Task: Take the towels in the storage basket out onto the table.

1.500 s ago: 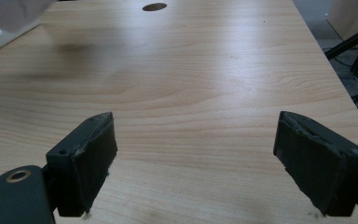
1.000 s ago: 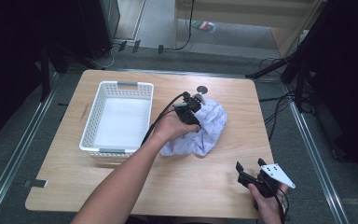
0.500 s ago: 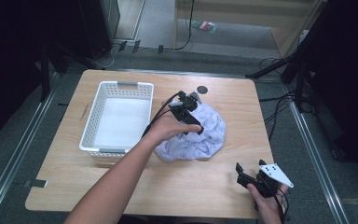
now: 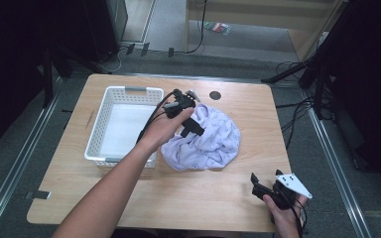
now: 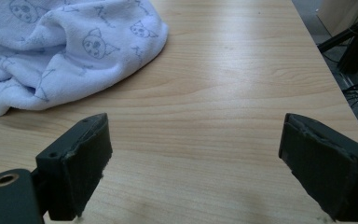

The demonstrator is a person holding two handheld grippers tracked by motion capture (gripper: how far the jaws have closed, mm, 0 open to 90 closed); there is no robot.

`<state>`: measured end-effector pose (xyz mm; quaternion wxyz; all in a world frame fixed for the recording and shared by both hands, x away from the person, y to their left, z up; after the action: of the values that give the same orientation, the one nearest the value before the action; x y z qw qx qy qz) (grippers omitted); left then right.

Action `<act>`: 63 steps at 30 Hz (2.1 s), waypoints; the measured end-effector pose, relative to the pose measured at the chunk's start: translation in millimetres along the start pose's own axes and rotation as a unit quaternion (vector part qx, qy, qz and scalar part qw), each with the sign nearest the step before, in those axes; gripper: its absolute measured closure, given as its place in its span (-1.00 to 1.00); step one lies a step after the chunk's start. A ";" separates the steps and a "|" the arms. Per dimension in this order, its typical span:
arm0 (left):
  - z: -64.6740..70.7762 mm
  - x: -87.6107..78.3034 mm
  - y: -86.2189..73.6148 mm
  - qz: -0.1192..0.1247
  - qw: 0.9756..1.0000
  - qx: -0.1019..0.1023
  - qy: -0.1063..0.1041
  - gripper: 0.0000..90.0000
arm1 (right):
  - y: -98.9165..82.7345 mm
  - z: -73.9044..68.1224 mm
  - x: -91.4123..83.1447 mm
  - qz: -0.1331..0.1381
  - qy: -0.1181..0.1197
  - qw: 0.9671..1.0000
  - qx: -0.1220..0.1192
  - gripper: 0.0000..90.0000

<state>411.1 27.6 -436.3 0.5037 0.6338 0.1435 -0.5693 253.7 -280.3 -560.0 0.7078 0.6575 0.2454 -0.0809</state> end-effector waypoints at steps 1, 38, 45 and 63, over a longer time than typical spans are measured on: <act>0.0 0.0 0.0 0.000 1.000 0.000 0.000 -1.00 | 0.0 0.0 0.0 0.000 0.000 1.000 0.000 -0.79; -118.6 -70.0 -93.2 0.065 0.990 -0.092 0.087 -1.00 | 0.5 -1.6 0.3 0.003 -0.004 1.000 -0.007 -0.74; -131.7 -85.1 -118.4 0.089 0.986 -0.105 0.093 -1.00 | 0.6 -1.9 0.4 0.003 -0.002 1.000 -0.007 -0.75; -172.0 -117.8 -202.5 0.135 0.971 -0.163 0.113 -1.00 | 0.7 -2.7 1.1 0.000 0.000 1.000 -0.007 -0.75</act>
<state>320.8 303.1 -457.2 0.6528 0.6167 0.2033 -0.3901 254.3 -277.3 -559.8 0.7124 0.6525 0.2457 -0.0794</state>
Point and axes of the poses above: each handheld gripper's, and its own axes: x roughly forward along the jaws, y roughly out of its top, z roughly to its right, the point moved 3 cm from there along x, roughly forward along the jaws, and after that the axes turned 5 degrees about -x, right-handed, at the moved point
